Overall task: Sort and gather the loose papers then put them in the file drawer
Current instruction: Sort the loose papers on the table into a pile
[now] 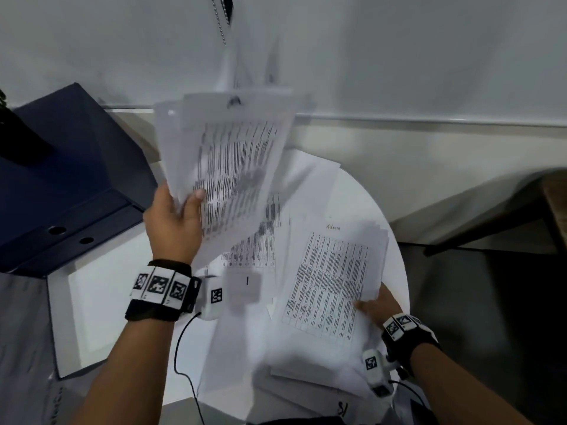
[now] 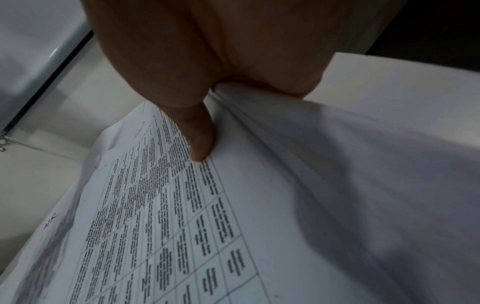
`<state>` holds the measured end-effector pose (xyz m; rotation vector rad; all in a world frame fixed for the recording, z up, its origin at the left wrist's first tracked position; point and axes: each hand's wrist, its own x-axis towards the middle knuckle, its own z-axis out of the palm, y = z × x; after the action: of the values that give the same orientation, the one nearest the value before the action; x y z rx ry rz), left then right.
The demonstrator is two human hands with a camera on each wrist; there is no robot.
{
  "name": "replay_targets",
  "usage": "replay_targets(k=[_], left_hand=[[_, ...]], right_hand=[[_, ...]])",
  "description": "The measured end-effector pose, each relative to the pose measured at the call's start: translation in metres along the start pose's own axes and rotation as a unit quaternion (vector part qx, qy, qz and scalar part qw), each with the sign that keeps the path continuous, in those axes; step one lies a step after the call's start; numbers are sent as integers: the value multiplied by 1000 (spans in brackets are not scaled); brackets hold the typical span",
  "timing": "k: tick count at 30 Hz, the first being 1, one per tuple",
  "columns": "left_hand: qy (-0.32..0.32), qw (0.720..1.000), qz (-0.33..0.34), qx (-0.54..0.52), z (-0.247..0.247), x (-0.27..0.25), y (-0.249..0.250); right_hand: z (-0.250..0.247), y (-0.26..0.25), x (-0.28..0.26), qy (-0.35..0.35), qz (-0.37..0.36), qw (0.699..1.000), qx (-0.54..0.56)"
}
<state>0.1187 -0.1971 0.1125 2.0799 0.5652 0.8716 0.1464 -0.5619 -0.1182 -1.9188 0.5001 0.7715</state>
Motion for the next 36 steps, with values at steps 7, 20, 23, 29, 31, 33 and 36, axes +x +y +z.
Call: replay_targets(k=[7,20,23,29,31,33,36], left_hand=[[-145,966,-214,-20,34,-31,-3],[-319,875,-343,120,81,-149,-78],[-266,881,-361,148,76,-146,-90],[-401,851,-263,213,78,-155,-98],[-419,855,-203,229,87,-158,-98],[-450,846,-140,249,95,-162,-96],[-454,844,-92,270,103,-153,-95]], right_hand=[[-2,-4,-5,-5,2,1000,4],[-6,7,-10,21,22,990,139],[-6,0,-21,-24,44,978,202],[0,-18,-31,7,-16,999,48],[2,-19,-31,2,-20,1000,-3],[4,-18,-27,3,-23,998,-62],[6,-20,-25,25,-23,993,-115]])
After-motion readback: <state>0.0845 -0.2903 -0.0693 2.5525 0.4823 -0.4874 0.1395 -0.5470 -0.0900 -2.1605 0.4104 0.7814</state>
